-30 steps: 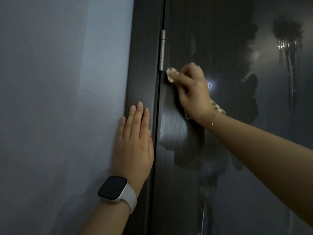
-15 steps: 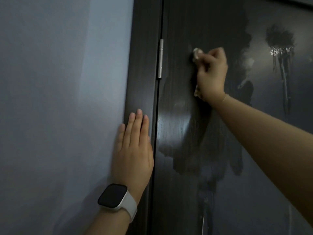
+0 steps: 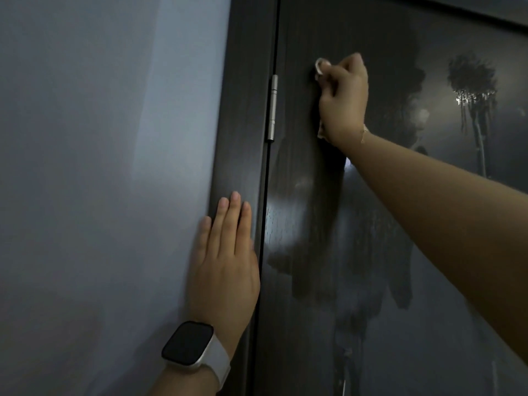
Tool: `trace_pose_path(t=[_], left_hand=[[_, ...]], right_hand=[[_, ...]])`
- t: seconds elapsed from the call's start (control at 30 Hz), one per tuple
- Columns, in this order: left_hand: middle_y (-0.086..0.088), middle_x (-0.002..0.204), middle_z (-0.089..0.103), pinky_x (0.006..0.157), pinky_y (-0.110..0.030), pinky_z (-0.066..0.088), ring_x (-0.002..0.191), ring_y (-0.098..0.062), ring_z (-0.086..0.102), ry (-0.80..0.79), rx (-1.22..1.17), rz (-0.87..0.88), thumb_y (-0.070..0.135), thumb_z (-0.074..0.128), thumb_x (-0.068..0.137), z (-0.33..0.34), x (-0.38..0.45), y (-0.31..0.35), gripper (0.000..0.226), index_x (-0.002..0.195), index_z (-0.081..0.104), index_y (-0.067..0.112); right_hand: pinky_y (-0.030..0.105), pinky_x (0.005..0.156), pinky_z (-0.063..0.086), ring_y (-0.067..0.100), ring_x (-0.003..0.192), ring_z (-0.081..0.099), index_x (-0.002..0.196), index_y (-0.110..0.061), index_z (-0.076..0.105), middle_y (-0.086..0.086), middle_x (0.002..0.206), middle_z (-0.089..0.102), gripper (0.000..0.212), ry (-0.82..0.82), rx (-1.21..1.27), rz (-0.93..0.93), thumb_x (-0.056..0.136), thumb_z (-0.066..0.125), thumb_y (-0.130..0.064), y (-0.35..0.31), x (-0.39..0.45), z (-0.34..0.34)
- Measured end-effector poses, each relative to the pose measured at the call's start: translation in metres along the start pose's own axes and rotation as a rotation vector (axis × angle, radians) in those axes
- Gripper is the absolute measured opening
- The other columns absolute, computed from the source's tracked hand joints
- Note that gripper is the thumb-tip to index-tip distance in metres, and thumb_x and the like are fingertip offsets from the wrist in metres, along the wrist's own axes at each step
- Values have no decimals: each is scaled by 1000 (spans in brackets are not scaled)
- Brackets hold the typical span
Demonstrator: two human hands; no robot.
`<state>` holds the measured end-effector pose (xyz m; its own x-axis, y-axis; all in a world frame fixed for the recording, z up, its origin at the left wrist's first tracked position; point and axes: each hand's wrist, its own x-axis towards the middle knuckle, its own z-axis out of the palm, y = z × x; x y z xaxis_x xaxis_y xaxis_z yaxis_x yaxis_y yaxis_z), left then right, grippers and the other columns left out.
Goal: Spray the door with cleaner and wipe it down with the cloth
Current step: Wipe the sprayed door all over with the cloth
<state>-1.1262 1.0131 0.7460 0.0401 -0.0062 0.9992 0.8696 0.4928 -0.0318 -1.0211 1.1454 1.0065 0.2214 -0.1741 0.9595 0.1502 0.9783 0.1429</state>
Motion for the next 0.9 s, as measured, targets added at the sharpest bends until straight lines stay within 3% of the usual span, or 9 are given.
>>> trace_pose_path(t=[0.1, 0.2, 0.4, 0.63, 0.73, 0.9], left_hand=[[-15, 157, 30, 116, -48, 26, 146, -29, 26, 6, -12, -1, 15, 33, 99, 1, -1, 1, 50, 147, 36, 2], [-15, 156, 30, 116, -49, 27, 146, -29, 27, 21, -23, 3, 16, 31, 99, 1, 0, 0, 50, 147, 36, 2], [-15, 157, 29, 117, -48, 26, 147, -28, 25, -5, -14, 3, 15, 32, 99, 0, 0, 0, 50, 148, 35, 3], [-13, 157, 29, 119, -48, 24, 147, -27, 22, -42, -119, 9, 5, 43, 97, -8, -24, -3, 50, 147, 37, 3], [-12, 158, 28, 120, -47, 19, 148, -26, 20, -53, -207, -61, 0, 44, 97, -13, -39, 4, 50, 147, 37, 5], [-10, 162, 15, 123, -42, 5, 151, -24, 8, -150, -187, -113, 11, 38, 100, -20, -59, 17, 54, 152, 23, 9]], right_hand=[[19, 79, 37, 17, 89, 46, 101, -5, 72, 7, 94, 49, 24, -79, 36, -120, 99, 52, -18, -11, -38, -8], [24, 76, 38, 21, 85, 47, 107, -5, 72, 11, 90, 53, 19, -151, 60, -280, 96, 57, -9, -19, -82, -13], [32, 74, 44, 27, 84, 52, 108, -5, 73, 12, 90, 55, 20, -163, 95, -239, 94, 60, -3, -29, -99, -14], [30, 77, 39, 30, 85, 52, 113, 2, 69, 19, 96, 58, 26, -464, 212, -417, 92, 53, 3, -32, -201, -57], [36, 78, 44, 37, 89, 56, 114, 2, 65, 23, 99, 59, 28, -602, 244, -468, 87, 58, 7, -28, -257, -78], [37, 79, 45, 33, 91, 52, 110, 3, 68, 19, 103, 58, 25, -769, 278, -472, 88, 54, 5, -26, -313, -104]])
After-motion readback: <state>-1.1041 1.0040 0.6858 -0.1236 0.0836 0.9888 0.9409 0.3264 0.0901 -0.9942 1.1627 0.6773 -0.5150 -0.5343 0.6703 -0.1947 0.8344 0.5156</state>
